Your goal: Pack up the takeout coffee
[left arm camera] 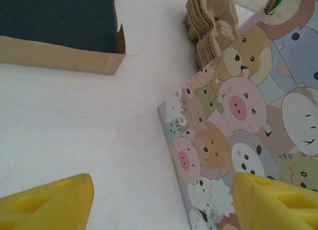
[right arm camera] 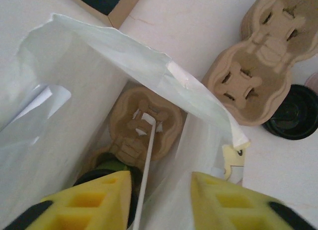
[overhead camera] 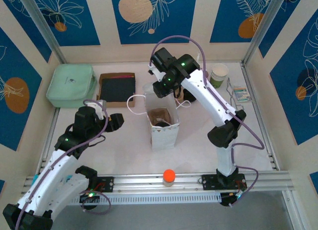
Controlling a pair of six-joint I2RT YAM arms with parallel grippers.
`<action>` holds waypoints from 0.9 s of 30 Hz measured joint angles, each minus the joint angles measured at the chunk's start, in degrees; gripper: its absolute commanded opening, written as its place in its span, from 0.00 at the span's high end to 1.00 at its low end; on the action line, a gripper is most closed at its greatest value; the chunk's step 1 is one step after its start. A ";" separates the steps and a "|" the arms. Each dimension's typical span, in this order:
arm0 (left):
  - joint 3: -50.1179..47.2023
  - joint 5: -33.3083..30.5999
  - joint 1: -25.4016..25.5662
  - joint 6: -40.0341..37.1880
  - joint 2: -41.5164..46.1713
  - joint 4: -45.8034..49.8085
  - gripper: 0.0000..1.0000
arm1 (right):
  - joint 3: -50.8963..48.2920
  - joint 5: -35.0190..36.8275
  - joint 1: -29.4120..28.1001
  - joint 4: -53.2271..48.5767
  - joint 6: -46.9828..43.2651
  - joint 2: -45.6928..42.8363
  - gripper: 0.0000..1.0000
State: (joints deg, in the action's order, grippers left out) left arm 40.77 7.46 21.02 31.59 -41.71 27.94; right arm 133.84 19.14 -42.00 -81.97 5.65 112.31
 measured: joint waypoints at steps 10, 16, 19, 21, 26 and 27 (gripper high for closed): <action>0.00 0.00 -0.02 0.00 -0.46 0.00 0.26 | -3.10 -0.31 -0.66 2.97 0.98 -8.48 0.15; 0.35 0.00 0.00 -0.02 -1.36 0.02 0.26 | -9.31 -1.79 -0.76 7.17 0.79 -14.40 0.01; 0.87 -0.02 -0.02 -0.04 -1.73 0.11 0.25 | -12.61 -1.99 -0.81 9.42 0.76 -17.03 0.01; 1.42 -0.02 0.00 -0.07 -2.01 0.09 0.25 | -14.49 -1.95 -0.79 10.86 0.81 -18.60 0.01; 2.91 0.00 -0.02 -0.26 -4.33 0.11 0.23 | -19.34 -1.68 -0.17 14.64 1.14 -23.08 0.01; 3.13 -0.02 0.00 -0.26 -4.85 0.09 0.22 | -20.22 -1.73 0.09 15.28 1.25 -23.93 0.01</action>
State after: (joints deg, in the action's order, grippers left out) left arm 43.90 7.44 21.02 31.33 -46.57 28.03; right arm 113.62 17.41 -41.91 -66.70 6.90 88.38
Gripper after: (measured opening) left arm 0.768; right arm 0.992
